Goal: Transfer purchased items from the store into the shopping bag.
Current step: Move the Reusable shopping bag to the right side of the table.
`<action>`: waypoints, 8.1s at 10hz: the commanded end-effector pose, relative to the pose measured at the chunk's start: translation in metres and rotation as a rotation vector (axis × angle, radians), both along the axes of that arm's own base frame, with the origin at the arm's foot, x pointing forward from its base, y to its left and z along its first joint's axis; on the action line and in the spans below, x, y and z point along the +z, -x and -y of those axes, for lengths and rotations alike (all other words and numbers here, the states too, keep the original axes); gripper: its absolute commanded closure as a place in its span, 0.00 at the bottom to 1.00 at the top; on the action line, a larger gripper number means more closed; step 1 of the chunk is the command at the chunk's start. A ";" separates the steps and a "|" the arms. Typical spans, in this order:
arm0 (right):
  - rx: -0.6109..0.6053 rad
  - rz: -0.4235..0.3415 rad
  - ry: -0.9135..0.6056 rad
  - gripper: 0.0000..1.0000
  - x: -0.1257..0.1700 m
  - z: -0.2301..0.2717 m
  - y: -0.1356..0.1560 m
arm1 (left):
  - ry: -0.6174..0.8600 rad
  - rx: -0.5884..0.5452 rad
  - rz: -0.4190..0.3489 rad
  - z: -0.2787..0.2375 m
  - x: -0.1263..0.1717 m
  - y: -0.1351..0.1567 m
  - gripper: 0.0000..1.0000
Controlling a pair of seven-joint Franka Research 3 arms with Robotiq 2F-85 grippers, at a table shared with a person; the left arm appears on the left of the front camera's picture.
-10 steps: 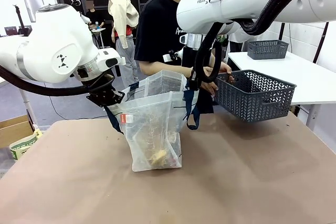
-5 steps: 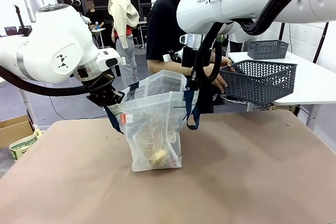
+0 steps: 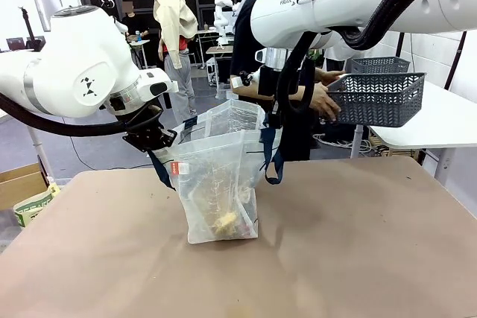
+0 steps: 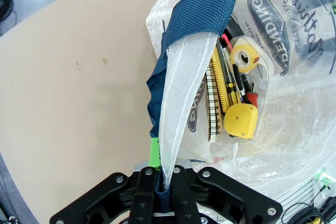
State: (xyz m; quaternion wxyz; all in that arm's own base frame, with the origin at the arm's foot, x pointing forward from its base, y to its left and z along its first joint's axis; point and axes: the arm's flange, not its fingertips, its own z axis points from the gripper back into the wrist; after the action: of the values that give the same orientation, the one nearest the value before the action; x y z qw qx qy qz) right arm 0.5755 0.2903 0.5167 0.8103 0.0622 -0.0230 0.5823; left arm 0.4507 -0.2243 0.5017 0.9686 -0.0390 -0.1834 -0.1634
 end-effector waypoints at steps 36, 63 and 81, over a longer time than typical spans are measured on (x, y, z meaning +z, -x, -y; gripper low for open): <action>-0.259 -0.102 -0.229 1.00 0.030 -0.053 -0.018 | 0.146 -0.110 0.009 0.063 0.027 -0.008 1.00; -0.602 -0.230 -0.405 1.00 0.008 -0.073 -0.028 | 0.317 -0.085 -0.046 0.091 0.004 -0.021 1.00; -0.650 -0.286 -0.435 1.00 -0.003 -0.078 -0.028 | 0.350 -0.088 -0.045 0.093 0.004 -0.032 1.00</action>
State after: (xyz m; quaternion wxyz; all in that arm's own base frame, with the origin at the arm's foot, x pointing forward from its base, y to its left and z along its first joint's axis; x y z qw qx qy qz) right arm 0.6057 0.3655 0.5152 0.9161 0.2858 -0.0425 0.2778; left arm 0.4790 -0.3198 0.5028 0.9500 -0.1982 -0.1778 -0.1633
